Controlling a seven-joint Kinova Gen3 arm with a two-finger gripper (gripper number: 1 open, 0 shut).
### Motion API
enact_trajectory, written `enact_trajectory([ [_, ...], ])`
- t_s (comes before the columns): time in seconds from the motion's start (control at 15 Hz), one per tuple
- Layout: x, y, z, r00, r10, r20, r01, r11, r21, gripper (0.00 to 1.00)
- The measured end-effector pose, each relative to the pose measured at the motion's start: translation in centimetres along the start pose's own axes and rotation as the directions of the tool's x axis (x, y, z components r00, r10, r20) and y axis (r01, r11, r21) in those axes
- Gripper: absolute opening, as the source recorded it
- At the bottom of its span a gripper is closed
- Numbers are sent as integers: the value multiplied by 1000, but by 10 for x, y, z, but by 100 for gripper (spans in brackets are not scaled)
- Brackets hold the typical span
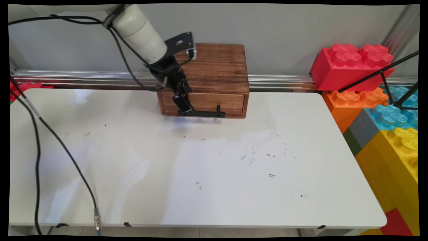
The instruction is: Open the drawer
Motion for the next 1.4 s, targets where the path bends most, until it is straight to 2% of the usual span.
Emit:
enact_trajectory([
  [0.27, 10, -9, 23, 997, 60, 56, -59, 998, -19, 100],
  [0.6, 20, -18, 49, 984, 150, 96, -145, 988, -53, 100],
  [1.07, 28, -20, 74, 967, 226, 115, -215, 972, -99, 100],
  [1.4, 30, -21, 87, 958, 259, 120, -246, 963, -111, 100],
])
